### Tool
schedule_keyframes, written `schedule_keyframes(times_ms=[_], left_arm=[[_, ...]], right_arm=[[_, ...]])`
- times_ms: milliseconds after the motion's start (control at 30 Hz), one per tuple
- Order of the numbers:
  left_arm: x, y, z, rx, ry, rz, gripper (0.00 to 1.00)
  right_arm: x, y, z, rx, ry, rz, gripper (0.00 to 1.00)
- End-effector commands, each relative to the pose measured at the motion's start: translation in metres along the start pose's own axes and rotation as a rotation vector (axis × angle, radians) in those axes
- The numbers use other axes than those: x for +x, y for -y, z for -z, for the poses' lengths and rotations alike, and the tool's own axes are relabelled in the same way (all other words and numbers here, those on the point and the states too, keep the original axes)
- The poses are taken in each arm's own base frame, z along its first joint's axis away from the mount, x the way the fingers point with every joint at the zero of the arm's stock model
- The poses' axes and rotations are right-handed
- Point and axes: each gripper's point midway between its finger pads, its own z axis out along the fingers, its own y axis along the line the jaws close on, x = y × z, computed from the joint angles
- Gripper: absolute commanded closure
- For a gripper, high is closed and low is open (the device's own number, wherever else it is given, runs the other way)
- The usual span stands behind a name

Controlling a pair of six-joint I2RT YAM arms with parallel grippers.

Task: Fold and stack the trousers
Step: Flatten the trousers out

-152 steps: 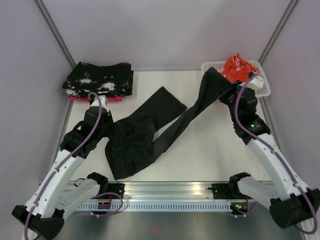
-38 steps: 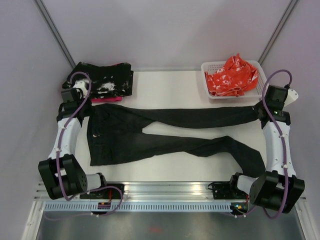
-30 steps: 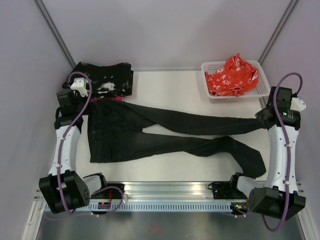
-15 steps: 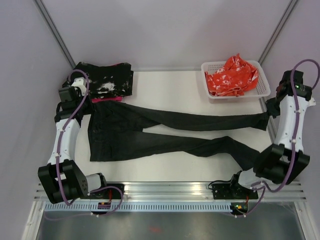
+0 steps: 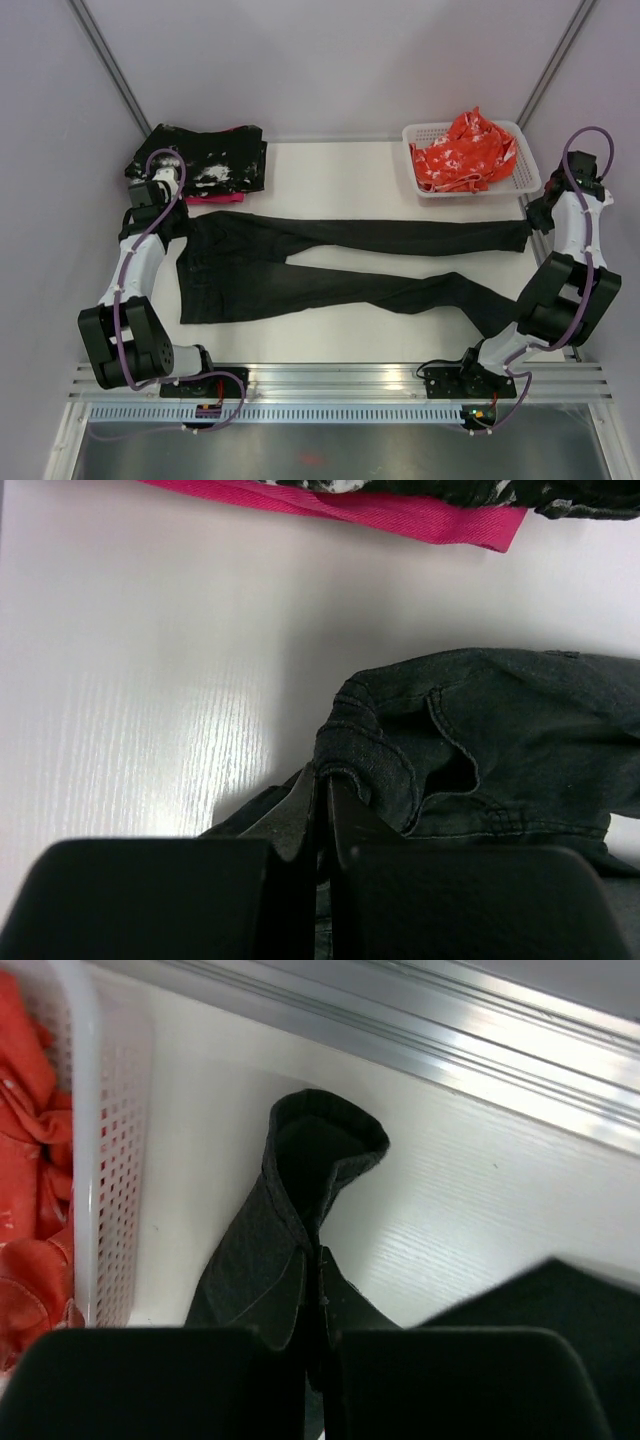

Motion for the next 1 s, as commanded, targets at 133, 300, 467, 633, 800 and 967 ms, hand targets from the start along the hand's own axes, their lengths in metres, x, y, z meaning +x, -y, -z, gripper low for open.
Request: schedule_keyframes(times_ms=[133,300,467,633,800,967], left_arm=[[-0.007,0.001,-0.009,0.028,0.028,0.005,0.98],[-0.009,0.000,-0.007,0.018,0.032,0.018,0.98],[-0.035,0.006,0.019,0.018,0.136,0.076,0.98],[-0.056,0.021,0.044,0.074,0.190,0.107,0.98],[-0.055,0.023,0.044,0.082,0.212,0.157,0.98],[-0.044,0.027,0.034,0.098,0.167,0.232,0.98]], right_arm=[[-0.006,-0.038,-0.029,-0.222,0.055,0.256,1.00],[-0.007,-0.041,-0.009,-0.280,0.074,0.264,1.00],[-0.018,0.003,0.060,-0.173,0.158,0.085,1.00],[-0.002,0.056,0.160,-0.153,0.242,-0.100,1.00],[0.012,0.099,0.245,-0.267,0.314,-0.279,1.00],[0.025,0.076,0.202,-0.205,0.256,-0.201,1.00]])
